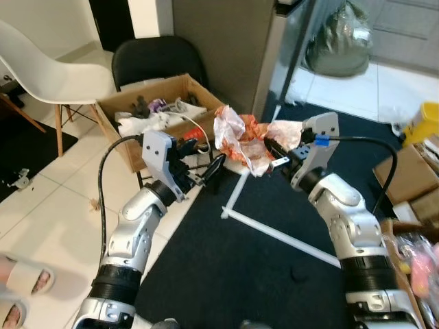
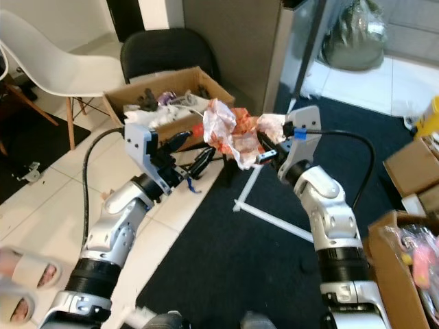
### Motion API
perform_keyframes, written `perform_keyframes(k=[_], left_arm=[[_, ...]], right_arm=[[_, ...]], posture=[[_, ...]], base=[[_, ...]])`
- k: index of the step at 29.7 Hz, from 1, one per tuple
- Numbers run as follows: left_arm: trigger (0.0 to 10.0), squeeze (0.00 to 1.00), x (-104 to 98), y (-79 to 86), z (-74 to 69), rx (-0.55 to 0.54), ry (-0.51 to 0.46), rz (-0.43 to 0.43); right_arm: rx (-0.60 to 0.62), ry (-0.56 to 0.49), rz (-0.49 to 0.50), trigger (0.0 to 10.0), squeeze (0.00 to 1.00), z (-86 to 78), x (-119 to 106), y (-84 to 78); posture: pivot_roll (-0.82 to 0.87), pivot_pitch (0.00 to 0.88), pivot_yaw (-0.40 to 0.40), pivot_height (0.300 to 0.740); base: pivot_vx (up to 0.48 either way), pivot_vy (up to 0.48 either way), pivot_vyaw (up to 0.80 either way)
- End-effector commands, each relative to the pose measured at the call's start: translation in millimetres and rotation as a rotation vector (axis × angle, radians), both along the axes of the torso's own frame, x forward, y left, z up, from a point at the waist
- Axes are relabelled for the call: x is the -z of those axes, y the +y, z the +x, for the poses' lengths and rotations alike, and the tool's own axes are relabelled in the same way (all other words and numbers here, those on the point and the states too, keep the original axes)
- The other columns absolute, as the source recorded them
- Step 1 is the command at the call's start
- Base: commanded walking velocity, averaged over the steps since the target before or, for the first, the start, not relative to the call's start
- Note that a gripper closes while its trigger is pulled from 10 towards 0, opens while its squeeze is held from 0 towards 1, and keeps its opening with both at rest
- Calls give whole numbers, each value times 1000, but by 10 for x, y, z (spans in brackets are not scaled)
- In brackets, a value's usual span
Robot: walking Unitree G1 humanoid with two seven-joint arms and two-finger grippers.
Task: Picking trash to rubbish bin
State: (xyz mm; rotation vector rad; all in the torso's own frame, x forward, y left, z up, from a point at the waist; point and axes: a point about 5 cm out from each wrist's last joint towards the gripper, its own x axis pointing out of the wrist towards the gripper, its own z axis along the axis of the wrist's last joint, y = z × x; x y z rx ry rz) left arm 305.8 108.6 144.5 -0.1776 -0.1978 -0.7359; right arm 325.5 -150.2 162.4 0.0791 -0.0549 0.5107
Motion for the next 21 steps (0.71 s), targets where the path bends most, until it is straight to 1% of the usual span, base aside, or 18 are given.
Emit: perform_keyframes(k=[1, 21], left_arm=[[10000, 0, 17, -4, -3, 5, 1, 10], [10000, 0, 11, 7, 6, -4, -1, 8]], right_arm=[[7, -1, -12, 10000, 0, -3, 0, -34], [8, -1, -11, 10000, 0, 4, -9, -34]], posture=[[-90, 0, -25, 740], [-90, 0, -26, 740]], base=[[480, 0, 0], [480, 0, 0]])
